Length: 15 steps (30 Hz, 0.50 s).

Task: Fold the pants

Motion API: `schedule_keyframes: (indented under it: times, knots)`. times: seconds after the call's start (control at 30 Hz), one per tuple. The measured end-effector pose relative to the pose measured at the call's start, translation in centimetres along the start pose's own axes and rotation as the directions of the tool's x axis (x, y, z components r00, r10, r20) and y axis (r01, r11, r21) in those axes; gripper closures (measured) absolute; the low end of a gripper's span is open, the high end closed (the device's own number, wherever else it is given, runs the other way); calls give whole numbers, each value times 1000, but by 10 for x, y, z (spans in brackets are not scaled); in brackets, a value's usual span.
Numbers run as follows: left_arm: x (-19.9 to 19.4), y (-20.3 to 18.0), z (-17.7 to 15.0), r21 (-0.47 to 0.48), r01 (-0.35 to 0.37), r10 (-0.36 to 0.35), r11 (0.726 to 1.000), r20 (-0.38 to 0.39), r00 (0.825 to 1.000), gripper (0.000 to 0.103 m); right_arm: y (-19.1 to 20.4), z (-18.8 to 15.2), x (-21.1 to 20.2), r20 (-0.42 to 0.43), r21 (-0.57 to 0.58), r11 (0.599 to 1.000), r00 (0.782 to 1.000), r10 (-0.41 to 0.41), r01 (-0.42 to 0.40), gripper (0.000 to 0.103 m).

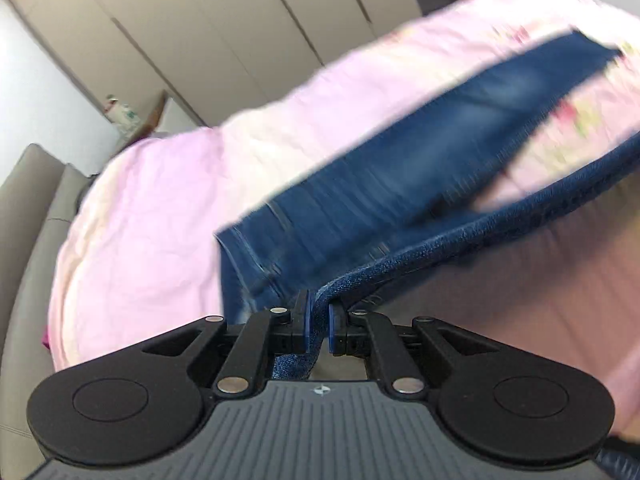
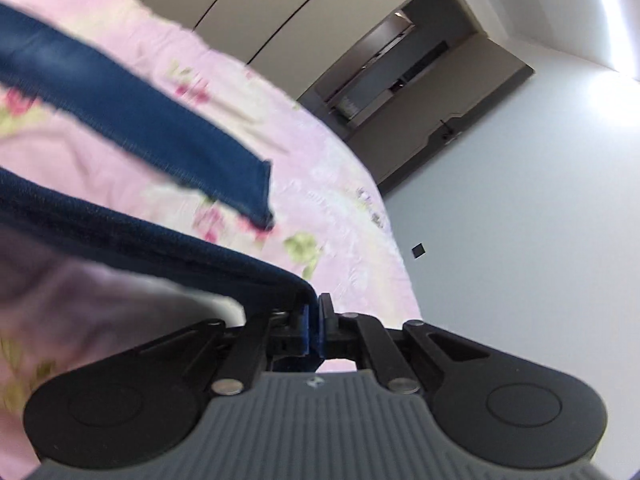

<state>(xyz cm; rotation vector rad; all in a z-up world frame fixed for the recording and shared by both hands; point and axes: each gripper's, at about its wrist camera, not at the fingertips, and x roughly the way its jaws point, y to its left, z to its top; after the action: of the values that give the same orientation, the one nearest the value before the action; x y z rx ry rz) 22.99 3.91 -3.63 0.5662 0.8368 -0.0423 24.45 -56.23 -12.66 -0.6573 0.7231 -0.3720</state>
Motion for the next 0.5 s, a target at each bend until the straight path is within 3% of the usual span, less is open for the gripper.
schedule_keyframes:
  times: [0.2, 0.37, 0.5]
  knots:
    - [31, 36, 63, -91, -22, 25, 996, 34, 999, 95, -4, 73, 26, -2, -18, 998, 999, -53, 52, 103]
    - [101, 32, 98, -43, -72, 71, 997, -5, 997, 95, 18, 128, 91, -47, -57, 997, 997, -53, 50, 103]
    - [169, 26, 114, -20, -69, 67, 997, -58, 996, 95, 50, 160, 150, -92, -103, 994, 994, -51, 41, 103]
